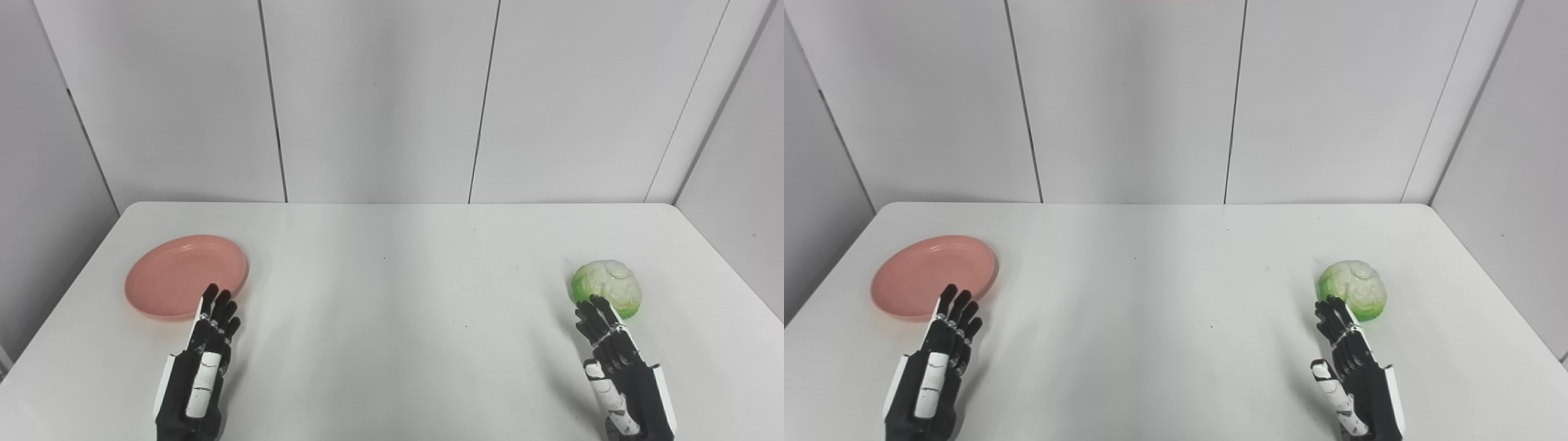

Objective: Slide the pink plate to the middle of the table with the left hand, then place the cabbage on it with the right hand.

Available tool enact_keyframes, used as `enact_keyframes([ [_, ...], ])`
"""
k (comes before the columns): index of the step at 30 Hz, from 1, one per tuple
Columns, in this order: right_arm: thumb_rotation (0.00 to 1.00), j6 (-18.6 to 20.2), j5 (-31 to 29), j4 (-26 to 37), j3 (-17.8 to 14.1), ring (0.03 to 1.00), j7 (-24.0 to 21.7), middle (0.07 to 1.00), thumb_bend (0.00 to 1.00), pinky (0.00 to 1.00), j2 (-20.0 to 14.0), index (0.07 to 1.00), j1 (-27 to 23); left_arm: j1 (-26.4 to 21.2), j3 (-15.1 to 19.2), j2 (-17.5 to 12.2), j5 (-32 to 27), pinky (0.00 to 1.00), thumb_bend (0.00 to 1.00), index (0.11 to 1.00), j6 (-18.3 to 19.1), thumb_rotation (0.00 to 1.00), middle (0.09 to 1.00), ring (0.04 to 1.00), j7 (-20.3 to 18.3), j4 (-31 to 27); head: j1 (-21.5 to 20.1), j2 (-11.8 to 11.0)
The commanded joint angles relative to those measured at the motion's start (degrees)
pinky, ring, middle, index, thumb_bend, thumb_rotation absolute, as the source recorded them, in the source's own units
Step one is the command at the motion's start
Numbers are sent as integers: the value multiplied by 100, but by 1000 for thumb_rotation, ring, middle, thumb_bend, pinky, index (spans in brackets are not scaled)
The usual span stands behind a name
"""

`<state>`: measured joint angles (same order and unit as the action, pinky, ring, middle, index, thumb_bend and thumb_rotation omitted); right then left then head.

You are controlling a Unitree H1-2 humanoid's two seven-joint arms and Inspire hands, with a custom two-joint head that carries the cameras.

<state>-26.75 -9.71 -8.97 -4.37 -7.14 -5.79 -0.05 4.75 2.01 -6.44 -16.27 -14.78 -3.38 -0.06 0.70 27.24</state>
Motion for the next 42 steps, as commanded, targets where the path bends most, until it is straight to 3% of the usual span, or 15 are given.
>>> enact_keyframes([
  [1,669,385,62,-666,221,894,-49,868,688,916,205,882,-455,-56,-174,321,-66,1000,805,1000,418,775,1000,1000,-84,301,4,16],
  [11,659,506,30,-507,212,896,-58,867,695,915,158,881,-399,-27,-223,254,-39,1000,882,1000,989,839,1000,1000,-201,-3,116,48],
  [16,652,422,-2,-637,197,888,-79,863,681,904,142,881,-445,-71,-205,289,17,1000,890,1000,920,826,1000,1000,-213,102,136,-10],
  [26,664,568,84,-345,233,886,-62,861,684,902,182,878,-347,9,-165,251,-16,1000,901,1000,1047,820,1000,1000,-210,-102,42,174],
  [33,662,633,69,-324,247,892,-76,869,680,915,161,886,-371,-6,-168,262,34,1000,891,1000,1054,834,1000,1000,-211,-88,71,170],
  [37,675,949,48,-247,306,911,-165,883,687,940,59,890,-405,-37,-151,286,38,1000,877,1000,976,835,1000,1000,-200,-32,78,164],
  [39,739,1183,6,-140,346,949,-219,909,686,988,0,908,-404,-38,-143,289,33,1000,883,1000,941,829,1000,1000,-204,-10,60,155],
  [42,742,1280,-100,-87,339,959,-236,913,685,999,3,918,-394,-31,-136,288,31,1000,879,1000,925,831,1000,1000,-204,-9,46,155],
])
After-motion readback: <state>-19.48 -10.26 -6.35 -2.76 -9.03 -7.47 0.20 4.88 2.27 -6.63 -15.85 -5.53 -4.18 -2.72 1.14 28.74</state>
